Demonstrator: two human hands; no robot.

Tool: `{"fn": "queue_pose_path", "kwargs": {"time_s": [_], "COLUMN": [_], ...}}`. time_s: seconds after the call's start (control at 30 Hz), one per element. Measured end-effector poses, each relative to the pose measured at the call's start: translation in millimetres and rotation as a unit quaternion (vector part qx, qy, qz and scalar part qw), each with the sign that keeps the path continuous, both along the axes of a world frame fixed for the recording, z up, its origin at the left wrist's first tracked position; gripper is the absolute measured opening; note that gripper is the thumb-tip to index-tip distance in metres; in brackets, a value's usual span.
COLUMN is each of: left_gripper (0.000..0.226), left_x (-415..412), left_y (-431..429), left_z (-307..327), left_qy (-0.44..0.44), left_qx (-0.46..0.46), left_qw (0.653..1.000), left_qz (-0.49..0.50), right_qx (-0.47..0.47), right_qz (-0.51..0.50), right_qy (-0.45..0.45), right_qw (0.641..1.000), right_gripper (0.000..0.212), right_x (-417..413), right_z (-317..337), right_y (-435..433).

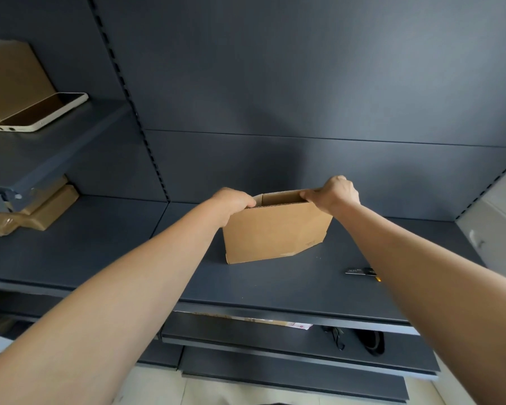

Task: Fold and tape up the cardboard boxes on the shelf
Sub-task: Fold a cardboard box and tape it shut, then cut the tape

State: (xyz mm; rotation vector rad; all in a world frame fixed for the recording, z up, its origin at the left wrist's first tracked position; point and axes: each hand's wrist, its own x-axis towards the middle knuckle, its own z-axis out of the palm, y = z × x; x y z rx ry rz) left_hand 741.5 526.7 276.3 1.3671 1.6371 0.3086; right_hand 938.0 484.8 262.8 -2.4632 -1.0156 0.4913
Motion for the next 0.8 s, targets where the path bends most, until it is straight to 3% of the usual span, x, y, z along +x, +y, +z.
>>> {"fn": "queue_pose_path", "kwargs": {"time_s": [0.2,0.33,0.53,0.6,0.67,0.8], "left_gripper": [0.029,0.034,0.031,0.033,0.036,0.033], "left_x": [-6,-11,-11,-9,-6,-6], "left_y": [7,12,16,17,17,21], "left_z": [-5,-6,-6,-8,-7,-7], "left_qy": [0.044,0.012,0.007,0.014,0.022,0.045], "left_qx": [0.076,0.064,0.044,0.051,0.065,0.086], "left_qw": [0.996,0.998,0.999,0.999,0.998,0.995], "left_qz": [-0.014,0.006,-0.008,-0.012,-0.013,0.005], "right_qx": [-0.026,-0.042,-0.031,-0.042,-0.051,0.004], "right_qz": [0.038,0.071,0.070,0.062,0.066,0.113], "right_qy": [-0.004,-0.011,0.060,0.090,0.096,0.129], "right_qw": [0.999,0.997,0.995,0.993,0.992,0.985], "right_gripper": [0.050,0.047,0.053,0.037,0.007,0.032], "right_x": [-4,-3,0,2,3,3], "right_z": [2,2,2,3,5,7], "right_y": [3,3,6,5,4,5]}}
